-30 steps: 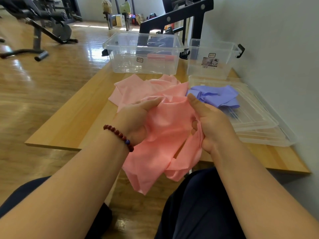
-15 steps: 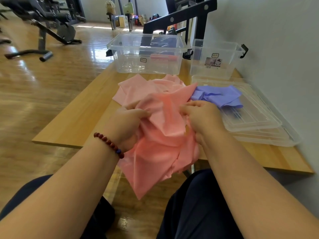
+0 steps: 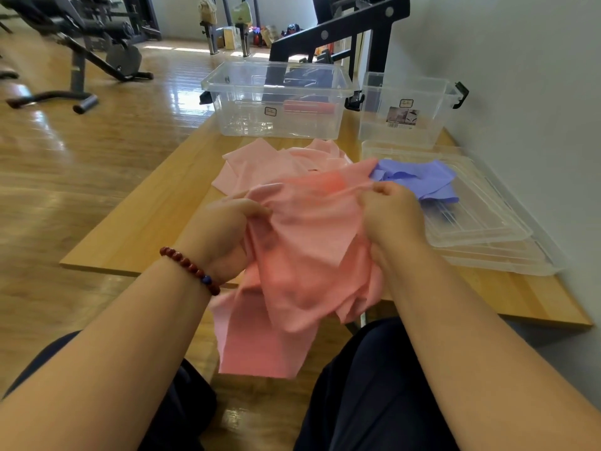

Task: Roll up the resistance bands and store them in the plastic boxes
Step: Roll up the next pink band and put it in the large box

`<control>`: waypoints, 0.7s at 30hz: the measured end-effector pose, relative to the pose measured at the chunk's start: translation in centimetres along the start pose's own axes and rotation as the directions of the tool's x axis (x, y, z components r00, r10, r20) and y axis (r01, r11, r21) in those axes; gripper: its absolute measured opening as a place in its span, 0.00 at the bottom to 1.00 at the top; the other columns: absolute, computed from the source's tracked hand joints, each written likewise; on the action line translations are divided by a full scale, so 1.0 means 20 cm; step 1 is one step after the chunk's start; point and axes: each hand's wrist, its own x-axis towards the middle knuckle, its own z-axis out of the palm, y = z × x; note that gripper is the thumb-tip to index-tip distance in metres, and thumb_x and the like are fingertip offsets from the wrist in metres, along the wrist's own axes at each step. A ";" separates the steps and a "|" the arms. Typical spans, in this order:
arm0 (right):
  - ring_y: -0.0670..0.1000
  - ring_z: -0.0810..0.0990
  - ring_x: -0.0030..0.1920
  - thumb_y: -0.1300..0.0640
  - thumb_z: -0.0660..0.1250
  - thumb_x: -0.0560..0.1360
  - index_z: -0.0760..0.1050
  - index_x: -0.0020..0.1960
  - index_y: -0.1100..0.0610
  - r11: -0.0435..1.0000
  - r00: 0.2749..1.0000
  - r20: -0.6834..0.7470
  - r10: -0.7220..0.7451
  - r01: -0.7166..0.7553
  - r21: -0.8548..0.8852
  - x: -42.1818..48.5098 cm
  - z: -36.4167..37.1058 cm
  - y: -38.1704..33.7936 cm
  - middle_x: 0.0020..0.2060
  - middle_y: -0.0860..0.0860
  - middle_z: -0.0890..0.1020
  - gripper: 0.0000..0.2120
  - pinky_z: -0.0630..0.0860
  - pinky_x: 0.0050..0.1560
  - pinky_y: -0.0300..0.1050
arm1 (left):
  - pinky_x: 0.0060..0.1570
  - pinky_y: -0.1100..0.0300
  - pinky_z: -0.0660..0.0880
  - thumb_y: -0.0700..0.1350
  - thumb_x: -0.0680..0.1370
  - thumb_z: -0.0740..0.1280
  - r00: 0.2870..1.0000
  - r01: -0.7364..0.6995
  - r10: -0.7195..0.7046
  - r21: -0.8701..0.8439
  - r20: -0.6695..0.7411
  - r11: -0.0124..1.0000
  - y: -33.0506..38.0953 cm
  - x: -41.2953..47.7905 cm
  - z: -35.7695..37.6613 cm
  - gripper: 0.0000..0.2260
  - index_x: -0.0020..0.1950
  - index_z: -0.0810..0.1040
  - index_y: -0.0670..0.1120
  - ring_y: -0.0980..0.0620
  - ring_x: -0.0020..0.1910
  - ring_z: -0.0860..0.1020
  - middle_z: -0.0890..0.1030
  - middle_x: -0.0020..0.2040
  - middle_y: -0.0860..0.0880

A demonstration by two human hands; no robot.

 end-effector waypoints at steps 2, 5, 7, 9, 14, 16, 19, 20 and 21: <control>0.53 0.79 0.47 0.60 0.64 0.79 0.77 0.44 0.53 0.924 0.991 0.014 0.135 -0.131 0.360 0.02 -0.02 -0.01 0.44 0.52 0.82 0.07 0.78 0.52 0.50 | 0.56 0.48 0.77 0.28 0.76 0.56 0.999 0.034 -0.034 -0.018 -0.014 0.999 0.01 0.01 -0.01 0.18 0.63 0.77 0.36 0.40 0.55 0.77 0.76 0.63 0.33; 0.58 0.83 0.54 0.59 0.63 0.80 0.79 0.55 0.58 0.773 0.964 0.158 0.213 -0.265 0.576 0.03 -0.02 -0.02 0.54 0.59 0.83 0.08 0.79 0.58 0.56 | 0.53 0.49 0.78 0.29 0.78 0.56 0.998 0.059 -0.059 -0.014 0.005 0.998 0.01 0.02 0.00 0.17 0.63 0.77 0.36 0.41 0.55 0.78 0.78 0.62 0.34; 0.60 0.83 0.56 0.58 0.63 0.81 0.79 0.54 0.60 0.781 0.964 0.187 0.188 -0.263 0.566 0.02 -0.02 -0.02 0.54 0.62 0.83 0.08 0.79 0.59 0.60 | 0.51 0.52 0.79 0.32 0.79 0.58 0.998 0.068 -0.068 0.013 0.014 0.998 0.01 0.02 0.00 0.16 0.65 0.76 0.37 0.44 0.52 0.79 0.79 0.58 0.37; 0.59 0.83 0.55 0.56 0.66 0.80 0.80 0.53 0.60 0.793 0.962 0.226 0.151 -0.254 0.554 0.01 -0.03 -0.03 0.53 0.61 0.84 0.09 0.79 0.58 0.58 | 0.47 0.56 0.80 0.35 0.80 0.60 0.999 0.036 -0.037 0.041 0.013 0.998 0.02 0.03 0.01 0.15 0.66 0.76 0.38 0.46 0.48 0.80 0.80 0.57 0.38; 0.49 0.81 0.39 0.56 0.69 0.78 0.80 0.50 0.57 0.809 0.965 0.245 0.096 -0.219 0.546 0.02 -0.04 -0.06 0.38 0.51 0.84 0.05 0.80 0.43 0.45 | 0.36 0.64 0.80 0.34 0.80 0.62 0.995 -0.095 0.095 0.055 0.000 0.994 0.04 0.03 0.02 0.09 0.50 0.81 0.41 0.55 0.35 0.81 0.84 0.37 0.48; 0.50 0.78 0.38 0.55 0.66 0.80 0.77 0.47 0.53 0.778 0.977 0.188 0.096 -0.191 0.599 0.04 -0.03 -0.08 0.38 0.52 0.81 0.04 0.76 0.38 0.44 | 0.33 0.64 0.79 0.35 0.80 0.63 0.993 -0.114 0.114 0.060 -0.004 0.992 0.05 0.04 0.02 0.07 0.51 0.81 0.41 0.55 0.34 0.81 0.83 0.38 0.47; 0.53 0.75 0.39 0.52 0.62 0.82 0.76 0.49 0.50 0.723 0.979 0.165 0.118 -0.199 0.661 0.05 -0.02 -0.08 0.36 0.52 0.79 0.06 0.74 0.39 0.46 | 0.31 0.62 0.78 0.35 0.79 0.64 0.993 -0.083 0.093 0.130 -0.071 0.988 0.06 0.07 0.03 0.06 0.49 0.80 0.43 0.54 0.33 0.80 0.82 0.39 0.47; 0.54 0.76 0.40 0.51 0.62 0.81 0.77 0.50 0.50 0.706 0.980 0.152 0.130 -0.199 0.680 0.06 -0.02 -0.08 0.38 0.53 0.80 0.06 0.76 0.43 0.48 | 0.32 0.61 0.78 0.36 0.79 0.64 0.993 -0.046 0.061 0.149 -0.103 0.988 0.06 0.07 0.04 0.06 0.48 0.81 0.43 0.54 0.33 0.79 0.81 0.39 0.47; 0.56 0.79 0.43 0.50 0.63 0.81 0.78 0.52 0.51 0.689 0.980 0.136 0.146 -0.199 0.696 0.06 -0.02 -0.07 0.42 0.54 0.82 0.07 0.78 0.48 0.52 | 0.34 0.60 0.77 0.37 0.78 0.65 0.993 -0.001 0.020 0.161 -0.117 0.987 0.05 0.08 0.04 0.05 0.48 0.81 0.43 0.53 0.33 0.78 0.81 0.39 0.47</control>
